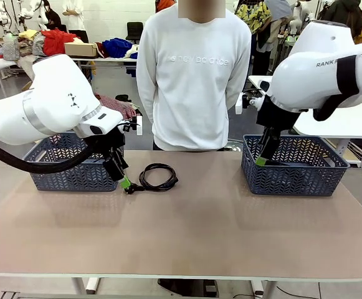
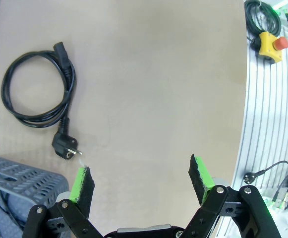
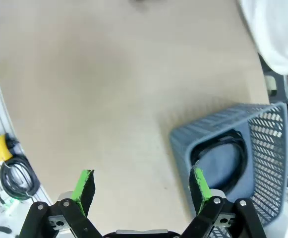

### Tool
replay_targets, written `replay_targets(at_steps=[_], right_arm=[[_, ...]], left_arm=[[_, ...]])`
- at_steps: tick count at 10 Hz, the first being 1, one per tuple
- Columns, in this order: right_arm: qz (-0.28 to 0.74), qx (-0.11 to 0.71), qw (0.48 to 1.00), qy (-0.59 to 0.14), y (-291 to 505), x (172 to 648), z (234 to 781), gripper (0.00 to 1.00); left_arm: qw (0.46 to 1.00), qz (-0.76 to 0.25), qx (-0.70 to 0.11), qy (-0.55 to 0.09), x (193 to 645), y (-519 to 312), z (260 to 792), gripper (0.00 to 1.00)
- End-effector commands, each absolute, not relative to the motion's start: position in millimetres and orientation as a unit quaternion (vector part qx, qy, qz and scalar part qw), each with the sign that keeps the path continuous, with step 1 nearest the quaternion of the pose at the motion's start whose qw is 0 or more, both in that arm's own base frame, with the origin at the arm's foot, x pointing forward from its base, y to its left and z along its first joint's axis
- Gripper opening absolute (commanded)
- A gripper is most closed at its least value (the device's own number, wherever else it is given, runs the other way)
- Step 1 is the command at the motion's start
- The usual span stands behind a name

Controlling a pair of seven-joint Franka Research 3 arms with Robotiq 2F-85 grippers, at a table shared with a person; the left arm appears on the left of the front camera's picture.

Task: Organize the cables according to human instructions.
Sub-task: Pick up a bundle of cables and place it in the basket indicated by the human.

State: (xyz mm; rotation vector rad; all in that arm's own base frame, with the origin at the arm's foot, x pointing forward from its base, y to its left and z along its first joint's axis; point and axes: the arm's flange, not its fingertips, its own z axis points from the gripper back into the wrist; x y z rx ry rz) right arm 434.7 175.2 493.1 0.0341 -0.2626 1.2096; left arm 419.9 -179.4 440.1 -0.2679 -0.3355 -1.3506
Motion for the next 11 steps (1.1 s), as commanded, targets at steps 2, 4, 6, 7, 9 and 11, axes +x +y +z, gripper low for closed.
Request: replay_targets(at_steps=[2, 4, 6, 7, 9, 11], right_arm=[[0.579, 0.070, 0.797, -0.159, 179, 406, 477, 1.00], [0.581, 0.078, 0.793, -0.164, 182, 400, 470, 1.00], [0.580, 0.084, 0.795, -0.159, 184, 400, 463, 1.00], [0.576, 0.066, 0.802, -0.143, 188, 402, 474, 1.00], [0.576, 0.066, 0.802, -0.143, 188, 402, 474, 1.00], [0.576, 0.066, 0.802, -0.143, 188, 402, 474, 1.00]], left_arm=[[0.761, -0.619, -0.121, -0.154, 420, -178, 440, 1.00], [0.761, -0.619, -0.121, -0.154, 420, -178, 440, 1.00], [0.761, -0.619, -0.121, -0.154, 420, -178, 440, 1.00], [0.761, -0.619, -0.121, -0.154, 420, -178, 440, 1.00], [0.761, -0.619, -0.121, -0.154, 420, -178, 440, 1.00], [0.761, -0.619, -0.121, -0.154, 420, -178, 440, 1.00]])
